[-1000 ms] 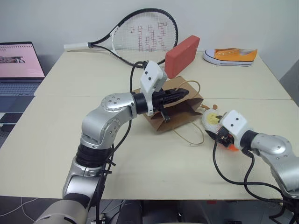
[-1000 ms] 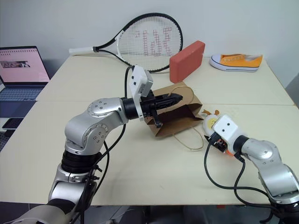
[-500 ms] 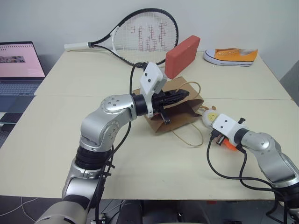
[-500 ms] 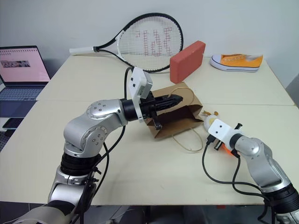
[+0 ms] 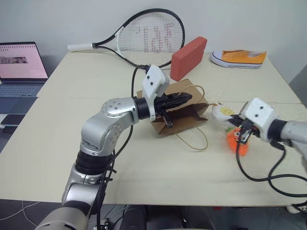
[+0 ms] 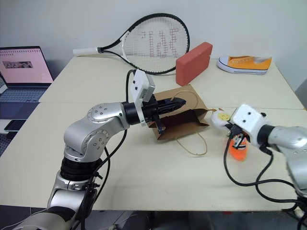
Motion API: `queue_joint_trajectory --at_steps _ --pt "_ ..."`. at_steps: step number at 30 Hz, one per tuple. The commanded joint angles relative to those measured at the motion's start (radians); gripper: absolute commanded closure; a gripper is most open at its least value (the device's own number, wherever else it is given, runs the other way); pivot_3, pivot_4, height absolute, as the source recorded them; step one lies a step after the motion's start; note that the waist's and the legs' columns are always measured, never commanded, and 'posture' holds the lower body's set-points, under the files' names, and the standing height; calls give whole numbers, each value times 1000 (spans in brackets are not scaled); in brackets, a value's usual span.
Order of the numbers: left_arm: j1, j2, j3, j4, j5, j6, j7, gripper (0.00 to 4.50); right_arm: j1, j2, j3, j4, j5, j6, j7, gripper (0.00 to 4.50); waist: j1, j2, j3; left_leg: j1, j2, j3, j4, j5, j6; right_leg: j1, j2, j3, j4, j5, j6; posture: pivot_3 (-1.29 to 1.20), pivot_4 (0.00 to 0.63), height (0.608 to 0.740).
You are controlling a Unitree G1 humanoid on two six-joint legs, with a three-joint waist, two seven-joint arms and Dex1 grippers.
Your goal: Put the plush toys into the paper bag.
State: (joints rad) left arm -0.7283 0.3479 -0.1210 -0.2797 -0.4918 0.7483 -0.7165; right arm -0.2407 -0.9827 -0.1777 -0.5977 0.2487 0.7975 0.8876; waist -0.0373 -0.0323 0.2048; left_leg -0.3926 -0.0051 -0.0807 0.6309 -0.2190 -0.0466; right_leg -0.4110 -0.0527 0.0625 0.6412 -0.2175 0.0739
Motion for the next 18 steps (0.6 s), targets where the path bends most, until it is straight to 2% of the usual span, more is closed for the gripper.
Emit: queue_joint_trajectory --at_steps 1,6,10,18 --pt "-28 -7 10 -12 -8 -30 -4 4500 -12 -5 -42 -90 130 80 45 4474 0 0 0 0 0 0 0 0 0 0 0 0 0 0 0 0 150 740" --pt "-39 -13 4 -6 -14 -36 -12 4500 -89 87 68 -113 175 143 -51 4474 0 0 0 0 0 0 0 0 0 0 0 0 0 0 0 0 150 740" --pt "-40 -11 4 -17 -21 -29 -25 4500 -167 183 207 -63 118 120 -146 4474 2 0 0 0 0 0 0 0 0 0 0 0 0 0 0 0 150 740" --pt "-27 12 9 -43 -42 -17 -37 4500 -263 318 353 112 -36 0 -285 4474 5 0 0 -4 0 0 0 0 0 -4 0 0 1 0 0 0 150 740"
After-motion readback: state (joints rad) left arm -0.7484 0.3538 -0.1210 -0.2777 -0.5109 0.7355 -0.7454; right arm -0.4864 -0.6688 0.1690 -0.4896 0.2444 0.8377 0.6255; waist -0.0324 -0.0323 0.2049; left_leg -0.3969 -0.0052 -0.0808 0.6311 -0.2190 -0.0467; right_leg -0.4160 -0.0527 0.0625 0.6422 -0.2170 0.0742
